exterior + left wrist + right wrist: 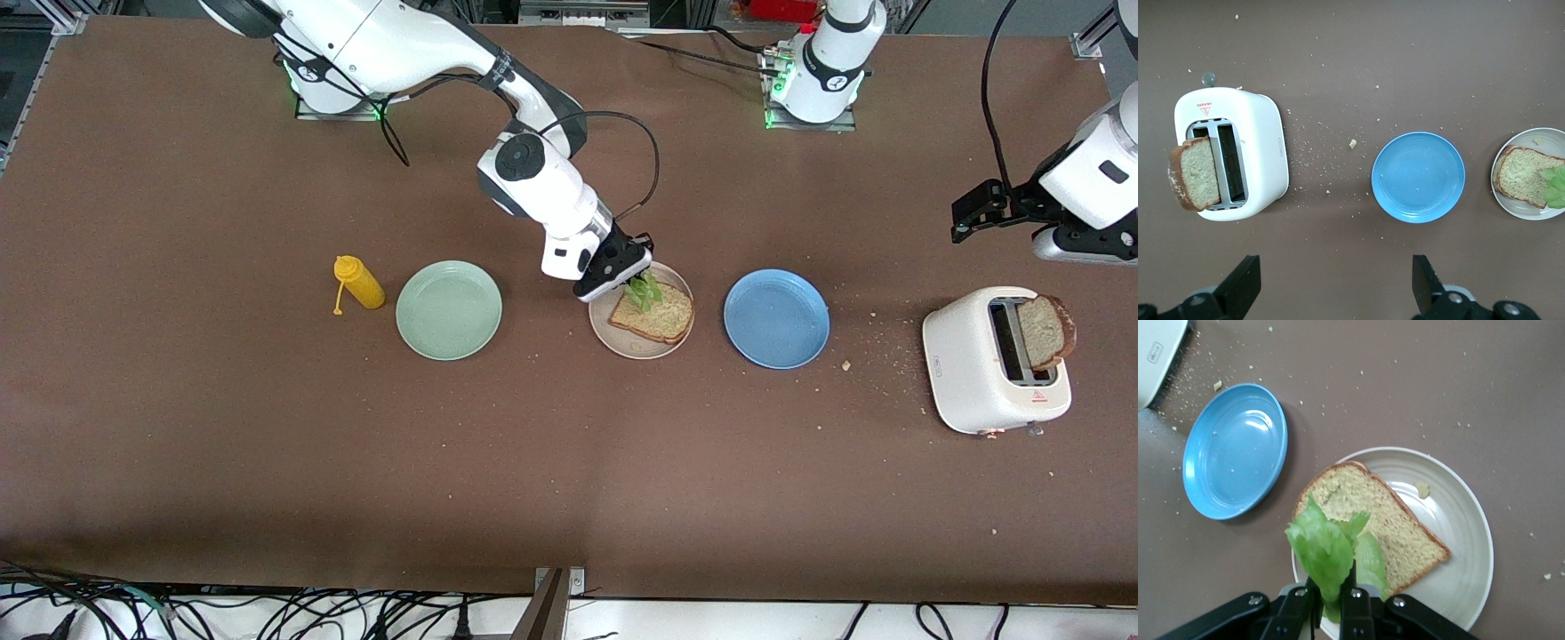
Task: Make sandwich in beige plate with both arms
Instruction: 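Lower the lettuce onto the toast and open the right gripper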
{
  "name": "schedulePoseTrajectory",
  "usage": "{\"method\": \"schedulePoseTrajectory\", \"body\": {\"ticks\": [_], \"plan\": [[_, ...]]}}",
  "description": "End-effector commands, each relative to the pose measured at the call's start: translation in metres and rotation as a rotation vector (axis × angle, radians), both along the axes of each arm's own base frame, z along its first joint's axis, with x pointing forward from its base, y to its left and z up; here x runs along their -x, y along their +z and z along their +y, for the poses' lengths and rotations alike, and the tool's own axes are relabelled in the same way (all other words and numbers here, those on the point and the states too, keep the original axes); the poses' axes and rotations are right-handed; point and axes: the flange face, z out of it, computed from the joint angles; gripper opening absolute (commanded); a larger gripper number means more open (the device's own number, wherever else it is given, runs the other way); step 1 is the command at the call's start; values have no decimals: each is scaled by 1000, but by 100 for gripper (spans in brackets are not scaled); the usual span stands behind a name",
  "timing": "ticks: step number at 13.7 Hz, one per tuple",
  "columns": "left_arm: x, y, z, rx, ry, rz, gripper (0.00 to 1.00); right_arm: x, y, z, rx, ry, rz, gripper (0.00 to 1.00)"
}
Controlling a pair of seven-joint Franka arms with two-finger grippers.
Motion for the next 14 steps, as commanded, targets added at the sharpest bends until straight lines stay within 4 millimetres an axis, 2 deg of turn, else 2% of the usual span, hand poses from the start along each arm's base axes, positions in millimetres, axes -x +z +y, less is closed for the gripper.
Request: {"method": "schedulePoseTrajectory", "body": {"ticks": [1,5,9,11,13,14], "plan": [[3,8,2,25,3,-12,100,1,-1,11,-2,42,-43,13],[3,7,2,25,3,-11,100,-4,-1,11,25,84,-107,13],[3,7,2,26,4,-11,100,-3,-17,10,81,146,-167,13],[3,8,2,25,3,-12,100,-2,-19,10,79,149,-168,13],[3,8,2,25,3,-12,100,0,-19,13,67,152,-176,15],[3,7,2,25,3,-11,100,0,-20,13,66,151,-176,20]]}}
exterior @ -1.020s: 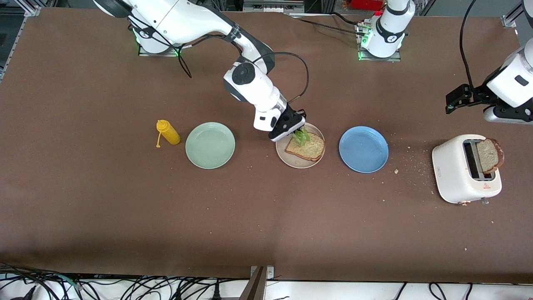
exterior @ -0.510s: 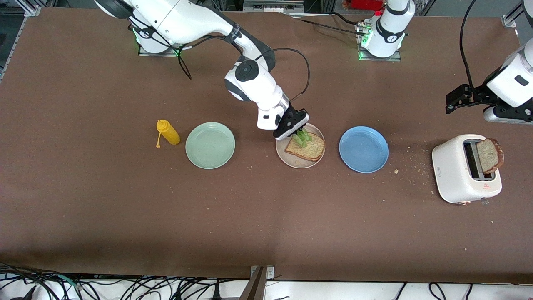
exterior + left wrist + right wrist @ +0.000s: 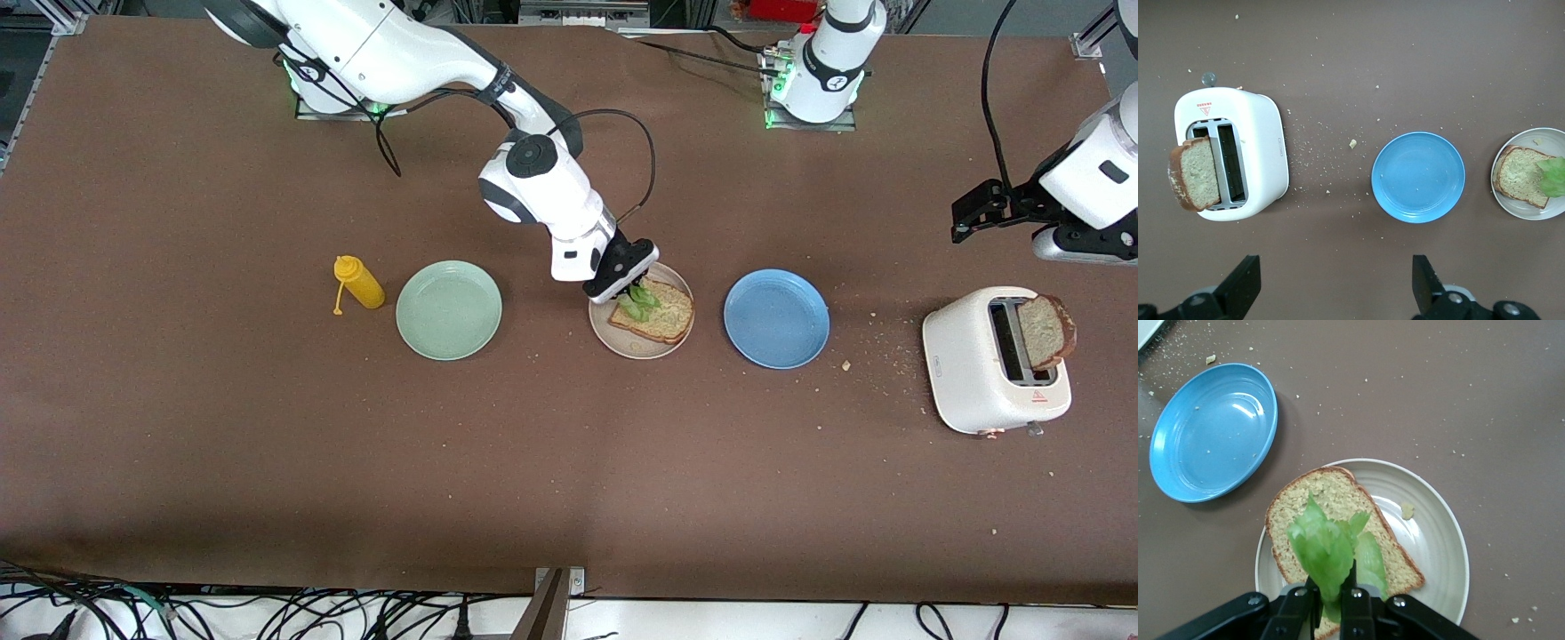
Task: Make sandwich in beige plate with both arms
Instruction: 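Lower the lettuce onto the toast and open the right gripper, then raise the right gripper away from the beige plate past the bottle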
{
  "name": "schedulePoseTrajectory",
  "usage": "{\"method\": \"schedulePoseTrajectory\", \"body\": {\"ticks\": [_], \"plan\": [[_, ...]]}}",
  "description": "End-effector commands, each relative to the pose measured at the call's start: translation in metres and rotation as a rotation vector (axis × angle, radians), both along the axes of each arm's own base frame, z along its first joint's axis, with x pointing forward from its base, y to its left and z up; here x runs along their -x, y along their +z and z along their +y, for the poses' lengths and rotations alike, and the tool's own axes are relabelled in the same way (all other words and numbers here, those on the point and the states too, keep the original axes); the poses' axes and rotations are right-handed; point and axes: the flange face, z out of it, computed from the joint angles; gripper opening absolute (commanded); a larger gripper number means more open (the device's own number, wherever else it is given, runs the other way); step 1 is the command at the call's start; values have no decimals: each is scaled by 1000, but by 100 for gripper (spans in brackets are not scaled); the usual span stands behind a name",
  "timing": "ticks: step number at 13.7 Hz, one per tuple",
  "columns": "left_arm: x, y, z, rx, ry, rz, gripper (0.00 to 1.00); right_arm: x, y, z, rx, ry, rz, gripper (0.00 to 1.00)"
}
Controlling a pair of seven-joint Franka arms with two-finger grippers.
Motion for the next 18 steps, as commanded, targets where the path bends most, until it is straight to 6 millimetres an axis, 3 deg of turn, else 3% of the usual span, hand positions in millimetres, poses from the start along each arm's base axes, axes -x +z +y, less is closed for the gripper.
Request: {"method": "schedulePoseTrajectory", "body": {"ticks": [1,3,5,6,11,13,18], "plan": [[3,8,2,25,3,-12,100,-3,-2,8,-15,20,-33,35],[3,8,2,25,4,-12,100,-1,-12,8,-5,34,-38,70],[3,7,2,25,4,-11,100,0,-17,8,-18,33,-40,93],[3,8,2,25,4,-12,100,0,-17,8,-17,35,-41,99],[3,8,2,26,4,-12,100,-2,-19,6,-14,36,-42,99],[3,8,2,26,4,-12,100,-11,-10,-1,-22,14,-44,100],[3,7,2,26,4,-11,100,-28,8,-50,115,-27,6,100]]}}
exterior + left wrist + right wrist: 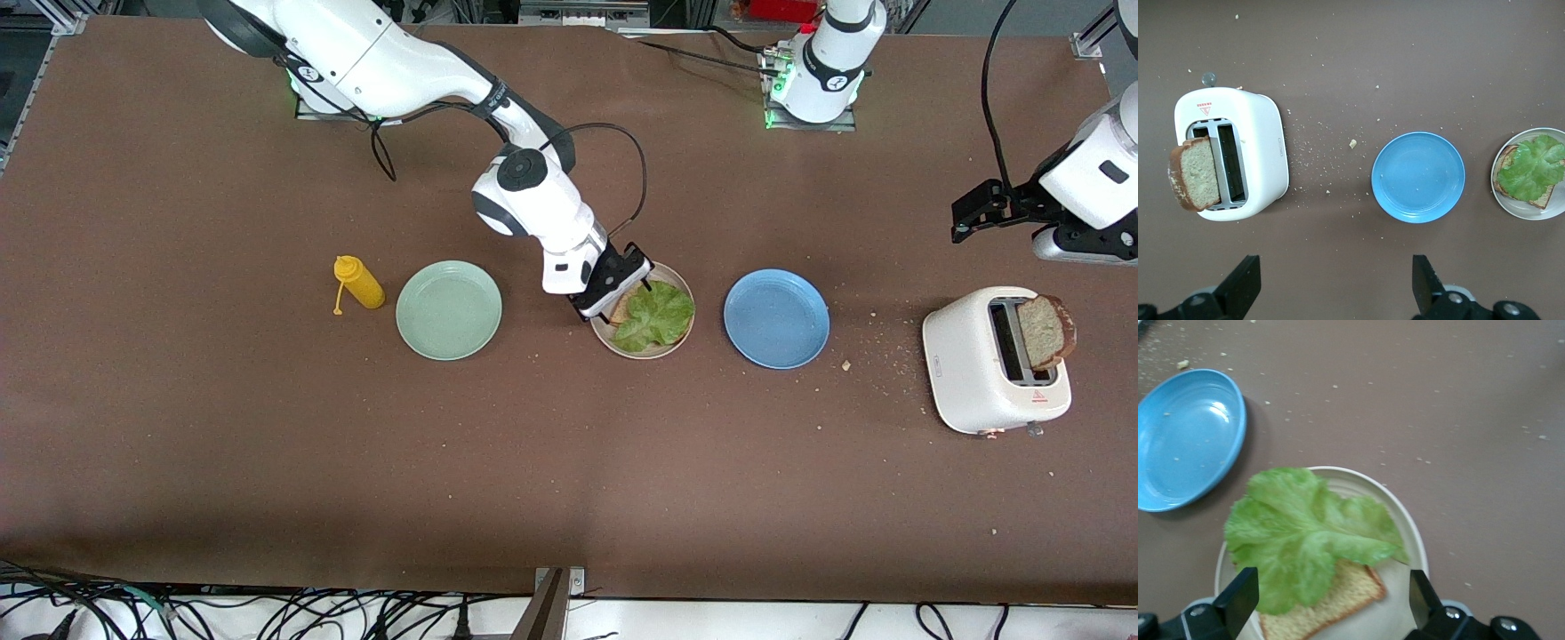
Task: Make sandwich in beige plate with both arms
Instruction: 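Raise the right gripper away from the beige plate past the bottle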
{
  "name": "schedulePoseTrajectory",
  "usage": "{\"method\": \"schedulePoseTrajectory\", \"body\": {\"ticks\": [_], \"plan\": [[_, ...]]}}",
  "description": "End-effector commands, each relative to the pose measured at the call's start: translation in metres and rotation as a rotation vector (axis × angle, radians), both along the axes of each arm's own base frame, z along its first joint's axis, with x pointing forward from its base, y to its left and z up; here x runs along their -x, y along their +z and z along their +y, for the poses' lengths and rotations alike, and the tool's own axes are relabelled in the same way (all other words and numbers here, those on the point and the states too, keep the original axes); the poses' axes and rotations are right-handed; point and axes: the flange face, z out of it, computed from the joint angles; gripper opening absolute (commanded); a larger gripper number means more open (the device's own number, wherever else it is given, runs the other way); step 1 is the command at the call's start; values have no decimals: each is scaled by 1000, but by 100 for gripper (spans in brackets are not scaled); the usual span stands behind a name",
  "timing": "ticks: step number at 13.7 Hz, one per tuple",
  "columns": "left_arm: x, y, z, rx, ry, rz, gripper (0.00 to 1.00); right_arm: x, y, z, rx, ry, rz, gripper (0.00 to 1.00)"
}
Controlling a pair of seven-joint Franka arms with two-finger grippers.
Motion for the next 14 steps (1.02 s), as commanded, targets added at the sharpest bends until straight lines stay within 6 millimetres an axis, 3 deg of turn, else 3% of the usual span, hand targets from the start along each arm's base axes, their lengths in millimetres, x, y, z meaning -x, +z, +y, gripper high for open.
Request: {"method": "schedulePoseTrajectory", "body": {"ticks": [1,4,7,12,14], "plan": [[3,8,2,25,4,-12,100,-3,29,-30,133,-9,39,100],[3,7,2,25,1,-11,100,-7,47,-47,204,-75,164,100],[1,4,3,25,3,-6,100,-18,79,-73,230,-132,213,100],[1,3,4,14,2,-5,100,-21,117,-177,336,-254,222,100],[0,1,6,10,2,-2,100,-14,137,-203,406,-270,248,100]]}}
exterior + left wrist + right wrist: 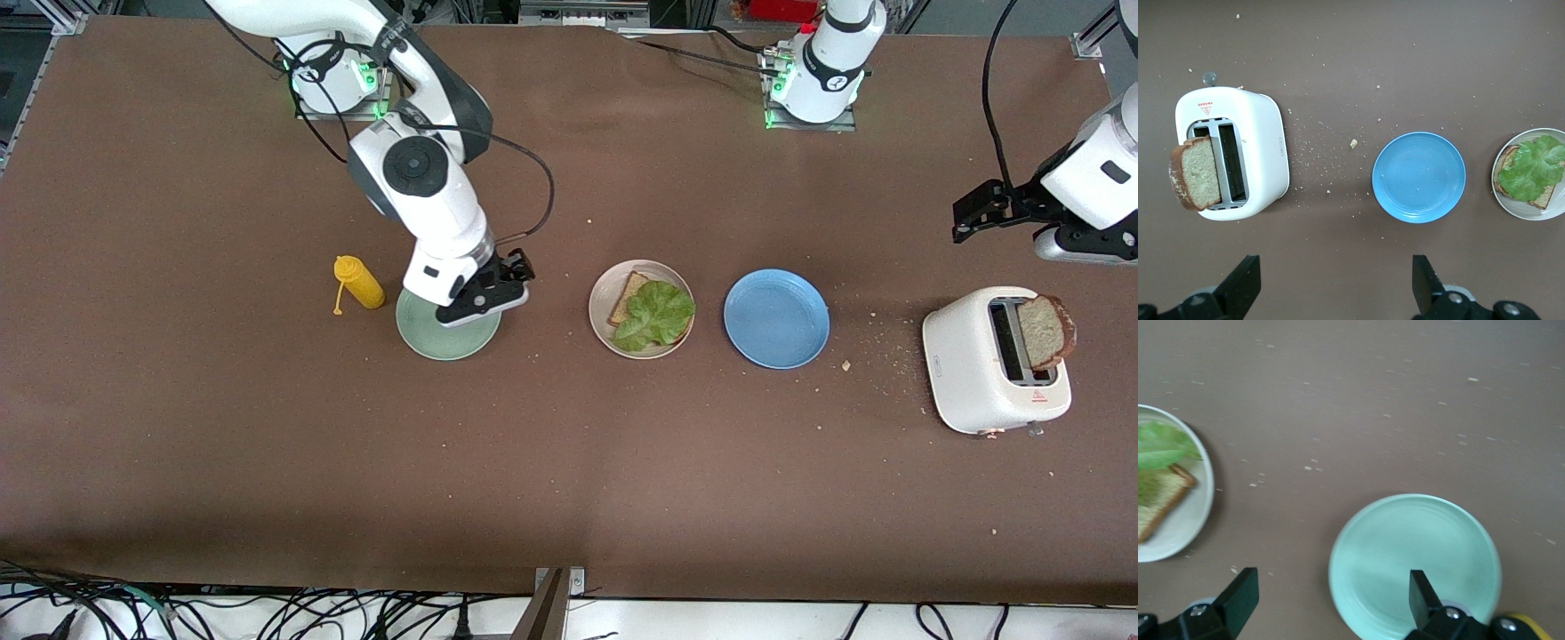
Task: Make sandwich in beige plate with both arms
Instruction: 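Raise the right gripper away from the beige plate past the bottle, then lower the left gripper onto the toaster slice while the right gripper withdraws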
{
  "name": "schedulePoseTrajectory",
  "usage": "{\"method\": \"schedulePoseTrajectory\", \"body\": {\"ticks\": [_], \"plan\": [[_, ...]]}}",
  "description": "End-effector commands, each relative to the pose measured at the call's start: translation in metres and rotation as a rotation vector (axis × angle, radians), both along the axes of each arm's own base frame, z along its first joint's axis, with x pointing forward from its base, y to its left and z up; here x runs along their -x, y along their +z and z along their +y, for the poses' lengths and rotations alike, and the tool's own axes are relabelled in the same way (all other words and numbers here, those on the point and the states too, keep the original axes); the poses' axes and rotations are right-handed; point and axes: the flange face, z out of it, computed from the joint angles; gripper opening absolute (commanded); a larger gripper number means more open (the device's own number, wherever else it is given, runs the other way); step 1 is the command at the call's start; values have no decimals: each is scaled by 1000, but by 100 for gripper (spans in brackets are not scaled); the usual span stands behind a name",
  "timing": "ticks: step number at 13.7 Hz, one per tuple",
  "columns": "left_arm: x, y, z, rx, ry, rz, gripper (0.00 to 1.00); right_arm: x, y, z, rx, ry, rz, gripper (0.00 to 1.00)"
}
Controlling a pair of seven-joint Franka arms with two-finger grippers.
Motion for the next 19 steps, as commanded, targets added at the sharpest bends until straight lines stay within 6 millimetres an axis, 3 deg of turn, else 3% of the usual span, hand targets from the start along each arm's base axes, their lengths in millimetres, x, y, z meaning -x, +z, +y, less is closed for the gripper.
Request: {"method": "schedulePoseTrajectory", "body": {"ticks": [1,4,8,10,11,12,14,16,17,19], "plan": [[-3,-4,7,10,4,6,100,27,36,-44,96,-18,50,100],[-10,-20,15,-56,0,34,100,22,68,-104,147,-23,147,100],[-31,-56,78,-42,78,82,100,-9,106,-206,132,-26,107,100],[-48,-84,91,-39,79,97,100,-9,115,-239,122,-98,140,100],[-55,-94,111,-37,101,68,100,-8,121,-256,127,-128,149,100],[-59,-98,122,-36,83,44,100,-8,129,-269,129,-153,155,100],[-73,-117,140,-35,35,-6,100,-7,148,-275,137,-169,180,100],[-78,-149,185,-12,-5,-22,100,-6,163,-277,136,-206,182,100],[-79,-151,189,-12,-15,-29,100,-9,168,-293,136,-217,178,100],[-79,-157,195,-13,-10,-22,100,-8,174,-301,127,-219,174,100]]}}
